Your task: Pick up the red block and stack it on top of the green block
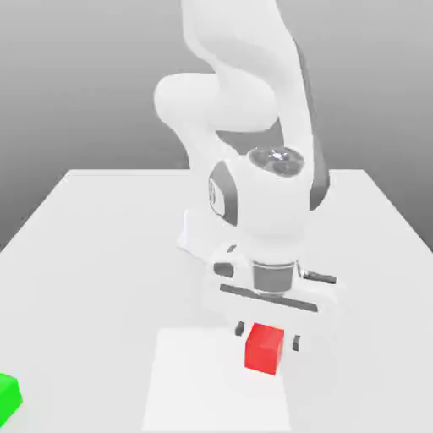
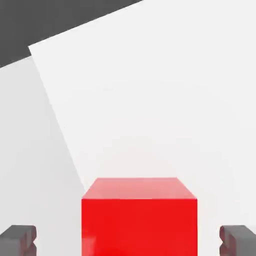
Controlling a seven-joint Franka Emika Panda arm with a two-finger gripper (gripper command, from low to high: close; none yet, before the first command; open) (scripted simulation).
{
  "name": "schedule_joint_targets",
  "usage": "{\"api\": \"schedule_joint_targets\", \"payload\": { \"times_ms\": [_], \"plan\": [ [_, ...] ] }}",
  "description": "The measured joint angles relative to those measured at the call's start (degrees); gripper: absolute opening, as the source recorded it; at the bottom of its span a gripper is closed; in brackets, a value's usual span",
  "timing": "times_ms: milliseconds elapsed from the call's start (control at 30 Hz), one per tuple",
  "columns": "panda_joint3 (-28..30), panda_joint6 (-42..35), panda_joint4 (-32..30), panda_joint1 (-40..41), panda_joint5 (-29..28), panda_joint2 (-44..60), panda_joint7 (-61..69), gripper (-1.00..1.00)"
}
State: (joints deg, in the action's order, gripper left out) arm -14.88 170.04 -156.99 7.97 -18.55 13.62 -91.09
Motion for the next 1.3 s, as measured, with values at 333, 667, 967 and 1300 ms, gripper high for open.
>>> {"api": "schedule_joint_targets", "payload": {
  "times_ms": [333,667,967,1300],
  "plan": [
    [-1.0,-0.36,-0.1,0.82,0.73,-0.63,0.52,-1.0],
    [-8.69,-7.93,-1.92,4.74,16.25,-11.0,11.86,-1.0],
    [-1.75,-14.76,6.91,12.4,16.66,-8.82,-3.96,-1.0],
    [12.05,-22.85,23.03,19.35,18.51,-0.73,-31.17,-1.0]
  ]
}}
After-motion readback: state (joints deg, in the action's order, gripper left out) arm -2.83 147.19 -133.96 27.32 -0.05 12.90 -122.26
